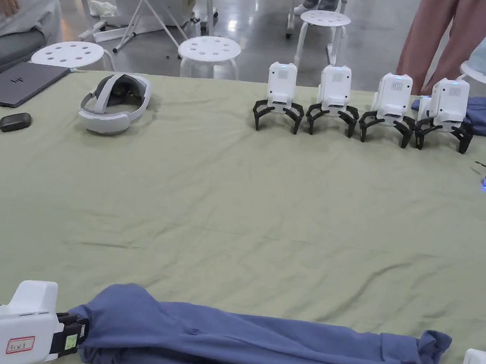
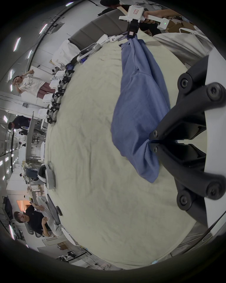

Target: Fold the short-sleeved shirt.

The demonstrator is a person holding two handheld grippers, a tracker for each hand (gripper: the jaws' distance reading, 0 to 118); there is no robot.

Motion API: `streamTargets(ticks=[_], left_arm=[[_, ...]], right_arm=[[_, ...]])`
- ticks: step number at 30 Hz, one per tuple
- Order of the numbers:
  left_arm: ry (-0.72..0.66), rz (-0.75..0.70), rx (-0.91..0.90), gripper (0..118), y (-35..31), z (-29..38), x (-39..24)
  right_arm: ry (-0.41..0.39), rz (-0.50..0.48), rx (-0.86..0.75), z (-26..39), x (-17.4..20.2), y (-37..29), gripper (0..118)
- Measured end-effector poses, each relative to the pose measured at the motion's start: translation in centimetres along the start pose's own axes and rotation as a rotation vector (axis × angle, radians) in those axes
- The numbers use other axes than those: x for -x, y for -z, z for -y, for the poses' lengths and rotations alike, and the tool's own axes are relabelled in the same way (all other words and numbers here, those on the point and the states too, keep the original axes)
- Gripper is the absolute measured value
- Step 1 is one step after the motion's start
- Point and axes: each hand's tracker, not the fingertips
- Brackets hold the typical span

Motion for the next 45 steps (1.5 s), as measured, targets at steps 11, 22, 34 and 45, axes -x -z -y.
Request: streamTargets(ticks=[11,22,34,45], left_arm=[[0.063,-0.049,0.086,0,2.9,1.5,-0.6],[0.025,-0.040,0.066,0,2.0,1.5,-0.5],[-0.015,-0.075,-0.089,115,-1.2,-0.5,-1.4],[0.016,-0.080,-0.454,109,-5.1,-5.8,-5.6]], right_arm=[[0.035,0.051,0.049,1.2,-0.6,2.3,9],[0.029,0.054,0.032,0.9,-0.1,1.3,9],[-0.024,0.060,-0.110,-2.7,2.0,-2.4,61],[-0.141,0.132,-0.439,-8.1,7.1,-5.1,86]])
